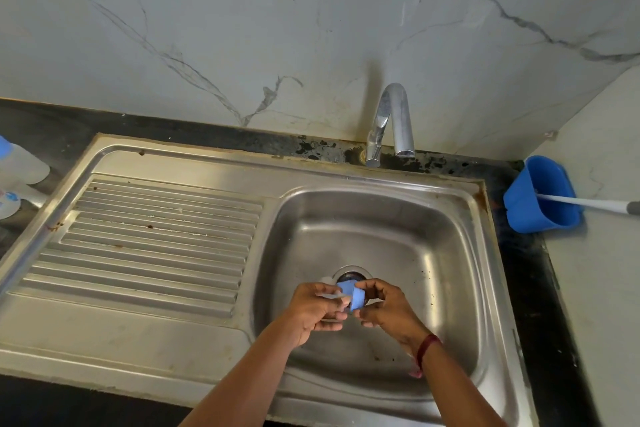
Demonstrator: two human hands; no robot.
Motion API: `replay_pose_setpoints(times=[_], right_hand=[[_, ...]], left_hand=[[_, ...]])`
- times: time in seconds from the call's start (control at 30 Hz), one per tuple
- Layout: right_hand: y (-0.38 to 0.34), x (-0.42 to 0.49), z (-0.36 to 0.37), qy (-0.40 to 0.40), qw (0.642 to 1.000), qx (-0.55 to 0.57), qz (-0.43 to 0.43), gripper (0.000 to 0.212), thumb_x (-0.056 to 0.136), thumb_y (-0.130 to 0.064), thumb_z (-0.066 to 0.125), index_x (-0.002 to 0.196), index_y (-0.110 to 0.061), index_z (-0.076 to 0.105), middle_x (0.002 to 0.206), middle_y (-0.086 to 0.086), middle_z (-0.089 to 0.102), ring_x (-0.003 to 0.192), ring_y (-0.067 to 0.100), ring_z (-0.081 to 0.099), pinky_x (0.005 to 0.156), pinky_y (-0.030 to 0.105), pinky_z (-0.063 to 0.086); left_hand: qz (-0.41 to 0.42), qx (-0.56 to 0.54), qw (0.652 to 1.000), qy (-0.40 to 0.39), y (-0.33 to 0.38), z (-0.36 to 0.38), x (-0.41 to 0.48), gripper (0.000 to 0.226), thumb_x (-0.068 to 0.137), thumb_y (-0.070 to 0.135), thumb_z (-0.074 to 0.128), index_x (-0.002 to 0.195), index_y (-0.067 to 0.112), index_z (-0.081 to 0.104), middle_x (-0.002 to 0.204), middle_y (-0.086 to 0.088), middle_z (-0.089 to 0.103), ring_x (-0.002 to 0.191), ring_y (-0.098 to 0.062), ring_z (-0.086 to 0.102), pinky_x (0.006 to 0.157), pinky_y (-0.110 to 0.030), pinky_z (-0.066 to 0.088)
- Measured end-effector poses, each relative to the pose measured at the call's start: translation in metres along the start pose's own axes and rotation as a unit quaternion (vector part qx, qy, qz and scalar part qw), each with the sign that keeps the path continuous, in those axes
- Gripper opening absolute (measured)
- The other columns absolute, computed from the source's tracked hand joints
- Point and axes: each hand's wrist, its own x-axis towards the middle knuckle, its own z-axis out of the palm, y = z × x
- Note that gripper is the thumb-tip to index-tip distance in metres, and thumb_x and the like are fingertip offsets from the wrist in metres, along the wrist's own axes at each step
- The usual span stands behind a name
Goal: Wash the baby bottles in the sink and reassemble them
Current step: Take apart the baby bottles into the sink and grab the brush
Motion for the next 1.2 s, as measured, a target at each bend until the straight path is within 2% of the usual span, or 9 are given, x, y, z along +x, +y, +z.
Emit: replay_pose_setpoints(times=[0.17, 0.33, 0.43, 0.53, 0.63, 0.77, 0.97, 1.1, 1.2], right_hand=[[0.030, 0.018, -0.006, 0.074, 0.977, -0.189, 0.059, 0.038, 0.073, -0.019, 0.082, 0.108, -0.020, 0.068, 0.103, 0.002, 0.069, 0.088, 0.017, 0.065, 0.074, 0.031, 0.055], [0.038, 0.024, -0.002, 0.069, 0.950, -0.282, 0.113, 0.047, 0.084, -0.039, 0.072, 0.123, -0.016, 0.060, 0.119, 0.007, 0.065, 0.096, 0.019, 0.059, 0.077, 0.024, 0.044], [0.039, 0.024, -0.002, 0.110, 0.949, -0.271, 0.120, 0.041, 0.089, -0.030, 0.068, 0.126, -0.016, 0.059, 0.124, 0.008, 0.063, 0.105, 0.023, 0.062, 0.084, 0.027, 0.049], [0.033, 0.020, -0.005, 0.134, 0.949, -0.261, 0.116, 0.030, 0.091, -0.014, 0.059, 0.121, -0.019, 0.062, 0.120, 0.007, 0.066, 0.102, 0.023, 0.063, 0.086, 0.027, 0.049], [0.024, 0.015, -0.005, 0.144, 0.954, -0.247, 0.097, 0.028, 0.090, -0.009, 0.058, 0.115, -0.019, 0.064, 0.112, 0.008, 0.069, 0.091, 0.019, 0.062, 0.080, 0.023, 0.046], [0.004, 0.005, 0.006, 0.161, 0.963, -0.209, 0.061, 0.026, 0.087, -0.005, 0.055, 0.098, -0.027, 0.064, 0.102, 0.007, 0.070, 0.085, 0.020, 0.066, 0.071, 0.025, 0.051], [-0.028, -0.009, 0.047, 0.129, 0.974, -0.181, -0.032, 0.029, 0.083, 0.002, 0.053, 0.090, -0.021, 0.070, 0.088, 0.003, 0.071, 0.072, 0.013, 0.065, 0.063, 0.017, 0.052], [-0.048, -0.014, 0.079, 0.104, 0.975, -0.181, -0.077, 0.037, 0.082, 0.001, 0.049, 0.086, -0.031, 0.068, 0.077, -0.004, 0.072, 0.071, 0.015, 0.068, 0.067, 0.036, 0.059], [-0.068, -0.015, 0.101, 0.097, 0.970, -0.196, -0.104, 0.037, 0.084, -0.001, 0.049, 0.086, -0.035, 0.065, 0.075, -0.005, 0.072, 0.071, 0.009, 0.068, 0.068, 0.029, 0.055]], left_hand=[[-0.022, 0.016, 0.996, 0.088, -0.007, 0.003, 0.014, 0.026, 0.076, 0.003, 0.082, 0.090, 0.015, 0.063, 0.070, -0.009, 0.067, 0.062, -0.021, 0.061, 0.064, -0.037, 0.061], [-0.030, 0.029, 0.994, 0.106, -0.015, 0.007, 0.022, 0.037, 0.074, -0.014, 0.069, 0.098, 0.013, 0.063, 0.086, -0.014, 0.069, 0.064, -0.021, 0.061, 0.061, -0.033, 0.058], [-0.036, 0.004, 0.994, 0.101, -0.017, 0.005, 0.023, 0.036, 0.077, -0.016, 0.063, 0.098, 0.013, 0.064, 0.095, -0.017, 0.067, 0.068, -0.024, 0.061, 0.062, -0.035, 0.058], [-0.028, 0.005, 0.993, 0.112, -0.020, -0.003, 0.023, 0.037, 0.076, -0.018, 0.065, 0.099, 0.011, 0.062, 0.103, -0.018, 0.064, 0.077, -0.028, 0.063, 0.066, -0.041, 0.061], [-0.016, 0.006, 0.990, 0.137, -0.024, -0.012, 0.019, 0.028, 0.084, -0.012, 0.060, 0.098, 0.012, 0.060, 0.095, -0.019, 0.067, 0.069, -0.023, 0.066, 0.052, -0.030, 0.057], [0.005, -0.006, 0.989, 0.151, -0.025, -0.022, 0.006, 0.024, 0.089, -0.007, 0.050, 0.102, 0.011, 0.059, 0.089, -0.013, 0.064, 0.064, -0.019, 0.063, 0.050, -0.027, 0.055], [0.046, -0.027, 0.988, 0.146, -0.018, -0.040, -0.025, 0.023, 0.090, -0.005, 0.049, 0.103, 0.010, 0.060, 0.087, -0.010, 0.065, 0.065, -0.020, 0.064, 0.052, -0.026, 0.053], [0.087, -0.063, 0.986, 0.127, -0.003, -0.061, -0.045, 0.024, 0.088, -0.014, 0.048, 0.099, 0.006, 0.057, 0.077, -0.012, 0.059, 0.053, -0.018, 0.053, 0.046, -0.022, 0.039], [0.124, -0.084, 0.980, 0.128, 0.006, -0.082, -0.051, 0.024, 0.088, -0.014, 0.047, 0.102, 0.002, 0.058, 0.074, -0.012, 0.060, 0.056, -0.020, 0.054, 0.050, -0.025, 0.040]])
